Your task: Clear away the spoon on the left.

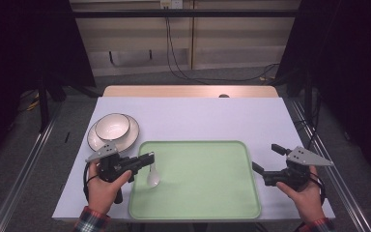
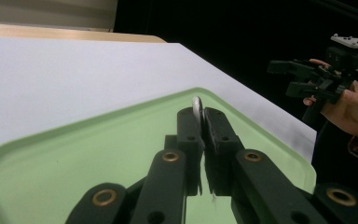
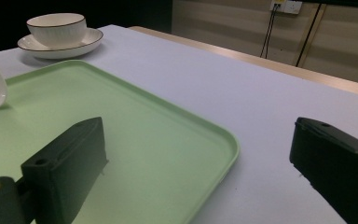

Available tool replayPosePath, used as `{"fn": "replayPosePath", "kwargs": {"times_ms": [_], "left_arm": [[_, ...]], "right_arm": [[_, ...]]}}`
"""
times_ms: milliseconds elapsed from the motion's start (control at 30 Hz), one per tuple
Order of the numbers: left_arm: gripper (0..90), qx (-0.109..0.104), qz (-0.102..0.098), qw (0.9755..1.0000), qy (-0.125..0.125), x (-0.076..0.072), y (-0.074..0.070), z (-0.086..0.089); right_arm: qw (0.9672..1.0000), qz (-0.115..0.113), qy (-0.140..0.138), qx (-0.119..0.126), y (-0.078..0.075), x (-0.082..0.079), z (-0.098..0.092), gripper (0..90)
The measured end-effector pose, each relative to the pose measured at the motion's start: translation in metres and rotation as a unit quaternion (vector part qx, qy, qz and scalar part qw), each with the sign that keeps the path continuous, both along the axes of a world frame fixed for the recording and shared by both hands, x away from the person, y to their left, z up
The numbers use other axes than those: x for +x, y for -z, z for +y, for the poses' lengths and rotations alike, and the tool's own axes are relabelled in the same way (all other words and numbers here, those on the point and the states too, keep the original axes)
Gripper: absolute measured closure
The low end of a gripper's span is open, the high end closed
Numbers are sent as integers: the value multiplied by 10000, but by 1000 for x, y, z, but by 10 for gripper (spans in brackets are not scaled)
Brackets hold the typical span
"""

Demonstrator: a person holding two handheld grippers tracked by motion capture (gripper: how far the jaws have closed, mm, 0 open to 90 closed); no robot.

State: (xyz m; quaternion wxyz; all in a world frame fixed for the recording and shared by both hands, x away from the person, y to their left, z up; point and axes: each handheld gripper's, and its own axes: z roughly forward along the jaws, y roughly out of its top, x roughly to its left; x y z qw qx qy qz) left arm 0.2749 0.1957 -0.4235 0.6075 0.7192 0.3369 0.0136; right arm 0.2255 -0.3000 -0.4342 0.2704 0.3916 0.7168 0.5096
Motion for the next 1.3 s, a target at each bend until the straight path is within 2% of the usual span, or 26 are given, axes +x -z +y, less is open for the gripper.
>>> {"fn": "replayPosePath", "kwargs": {"times_ms": [133,300,467,667,700,1300], "left_arm": [[857,34,14,10000,1,-1,2,-1],[857,-96,126,9999,41,0,6,-2],[854,-124,137,9998,38,2,7,-2],[848,-44,137,9999,8,7,9,-2],[848,28,116,9999,-7,7,10,-1],[814,125,156,9995,-230,23,19,3]], "right_arm": [[10000,-5,-27,-9,1,1,1,31],[10000,-10,-39,-35,1,1,2,31],[10000,14,-21,-32,1,1,2,31],[10000,63,-53,-43,1,1,3,31],[10000,68,-55,-43,1,1,3,31],[9999,64,-83,-30,2,1,2,31]]}}
